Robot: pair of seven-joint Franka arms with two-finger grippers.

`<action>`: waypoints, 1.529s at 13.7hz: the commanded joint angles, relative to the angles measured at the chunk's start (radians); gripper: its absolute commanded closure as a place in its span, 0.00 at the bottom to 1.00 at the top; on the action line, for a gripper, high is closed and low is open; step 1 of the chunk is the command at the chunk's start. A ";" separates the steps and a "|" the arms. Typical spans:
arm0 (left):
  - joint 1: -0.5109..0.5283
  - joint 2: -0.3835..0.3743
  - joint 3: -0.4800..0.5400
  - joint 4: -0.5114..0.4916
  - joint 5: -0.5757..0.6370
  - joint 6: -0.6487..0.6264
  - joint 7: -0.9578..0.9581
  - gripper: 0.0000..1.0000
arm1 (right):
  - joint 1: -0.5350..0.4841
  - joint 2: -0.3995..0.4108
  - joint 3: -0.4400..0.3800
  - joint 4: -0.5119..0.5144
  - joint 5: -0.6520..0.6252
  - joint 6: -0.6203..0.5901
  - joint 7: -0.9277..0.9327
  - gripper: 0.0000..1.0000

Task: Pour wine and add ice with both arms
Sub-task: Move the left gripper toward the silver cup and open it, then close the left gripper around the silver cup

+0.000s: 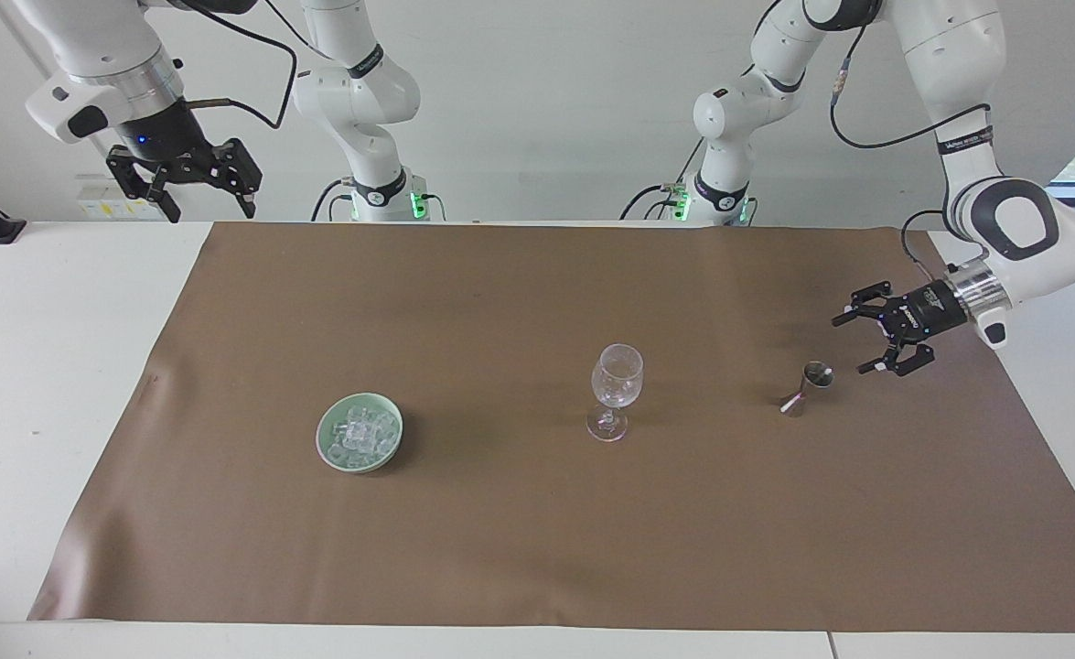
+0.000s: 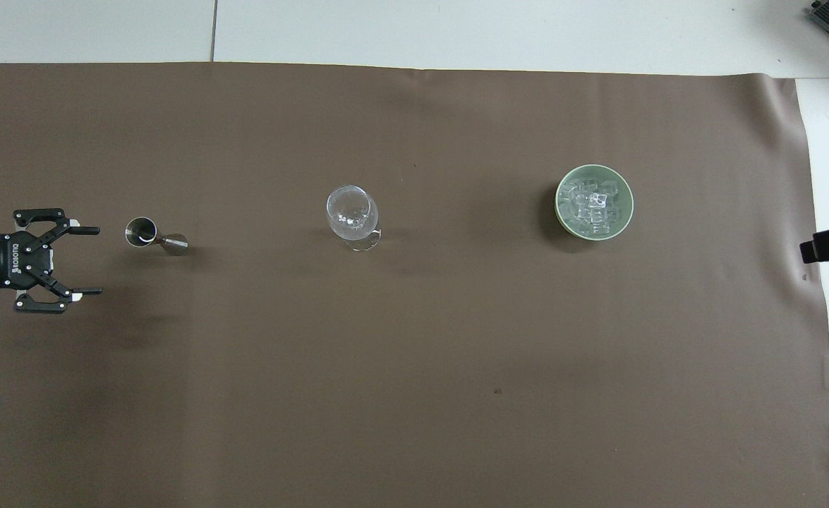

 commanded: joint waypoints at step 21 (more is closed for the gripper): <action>0.021 0.186 -0.021 -0.014 -0.375 0.023 0.239 0.00 | 0.007 -0.010 -0.008 -0.011 0.009 -0.002 -0.014 0.00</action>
